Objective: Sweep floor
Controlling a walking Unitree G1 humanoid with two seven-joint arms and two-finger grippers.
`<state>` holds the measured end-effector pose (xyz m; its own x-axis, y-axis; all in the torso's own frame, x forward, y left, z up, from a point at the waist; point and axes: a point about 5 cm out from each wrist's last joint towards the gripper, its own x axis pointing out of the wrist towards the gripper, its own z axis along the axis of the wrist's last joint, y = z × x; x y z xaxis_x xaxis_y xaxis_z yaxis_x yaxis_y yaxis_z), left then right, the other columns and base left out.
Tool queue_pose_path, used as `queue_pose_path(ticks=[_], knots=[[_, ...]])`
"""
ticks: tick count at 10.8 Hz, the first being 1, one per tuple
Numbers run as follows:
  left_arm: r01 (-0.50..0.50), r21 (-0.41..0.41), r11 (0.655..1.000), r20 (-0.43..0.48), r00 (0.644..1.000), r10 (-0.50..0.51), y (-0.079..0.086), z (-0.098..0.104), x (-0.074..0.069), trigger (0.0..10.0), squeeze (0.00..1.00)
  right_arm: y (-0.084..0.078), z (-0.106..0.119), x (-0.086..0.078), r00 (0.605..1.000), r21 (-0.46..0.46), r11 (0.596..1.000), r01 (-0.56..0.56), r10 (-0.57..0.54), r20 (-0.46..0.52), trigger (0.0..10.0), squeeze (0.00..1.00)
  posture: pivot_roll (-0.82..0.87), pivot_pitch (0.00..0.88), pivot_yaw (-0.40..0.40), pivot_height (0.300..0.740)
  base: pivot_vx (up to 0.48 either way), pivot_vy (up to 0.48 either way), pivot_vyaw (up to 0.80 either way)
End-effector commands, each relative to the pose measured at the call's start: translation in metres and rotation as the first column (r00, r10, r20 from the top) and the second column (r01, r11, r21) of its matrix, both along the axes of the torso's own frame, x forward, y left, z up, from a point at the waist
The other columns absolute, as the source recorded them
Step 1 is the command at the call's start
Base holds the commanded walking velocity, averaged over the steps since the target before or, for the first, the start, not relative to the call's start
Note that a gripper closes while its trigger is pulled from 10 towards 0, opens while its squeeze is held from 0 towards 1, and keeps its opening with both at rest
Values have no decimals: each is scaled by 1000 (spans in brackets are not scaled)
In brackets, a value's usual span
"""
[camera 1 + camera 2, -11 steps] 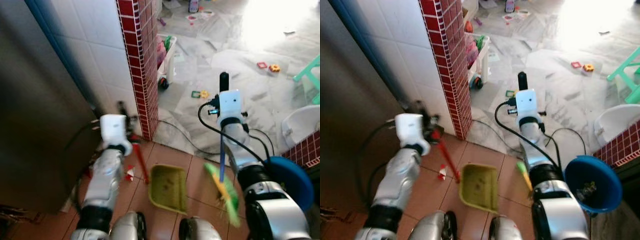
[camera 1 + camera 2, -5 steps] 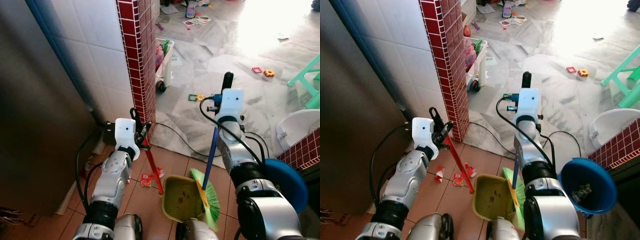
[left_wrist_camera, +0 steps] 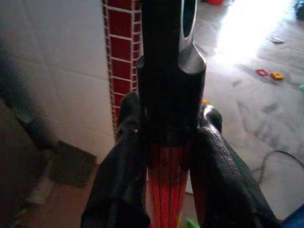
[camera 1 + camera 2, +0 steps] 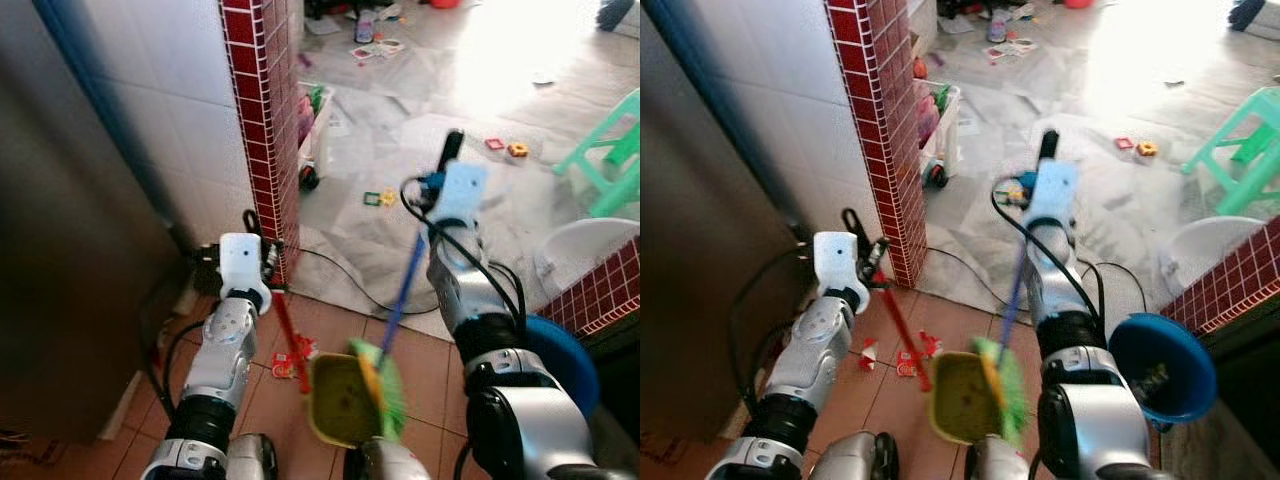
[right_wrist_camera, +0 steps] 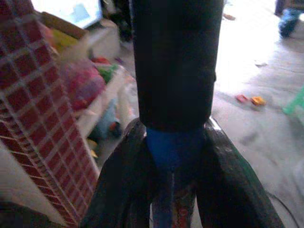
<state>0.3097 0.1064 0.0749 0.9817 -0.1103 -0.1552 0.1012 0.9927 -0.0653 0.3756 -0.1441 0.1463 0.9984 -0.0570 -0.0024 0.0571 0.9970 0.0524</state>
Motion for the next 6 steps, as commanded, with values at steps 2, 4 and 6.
queue_pose_path(ticks=[2, 4, 6], knots=[[-13, 68, 998, 37, 999, 11, 6, 9, 2, 10000, 0, 18, 44, 2, 962, -97, 984, -147, 165, 216, 10000, 0, -57, 57, -2, 740, 0, 0, 0], [-9, 62, 998, 44, 999, 6, 6, 12, 5, 10000, 0, 16, 55, 0, 937, -163, 970, -180, 219, 271, 10000, 0, -54, 56, 1, 740, 0, 0, 0], [-10, 55, 998, 60, 998, 7, 5, 17, 6, 10000, 0, 7, 68, 1, 917, -245, 957, -157, 233, 323, 10000, 0, -59, 55, 5, 740, 0, 0, 0]])
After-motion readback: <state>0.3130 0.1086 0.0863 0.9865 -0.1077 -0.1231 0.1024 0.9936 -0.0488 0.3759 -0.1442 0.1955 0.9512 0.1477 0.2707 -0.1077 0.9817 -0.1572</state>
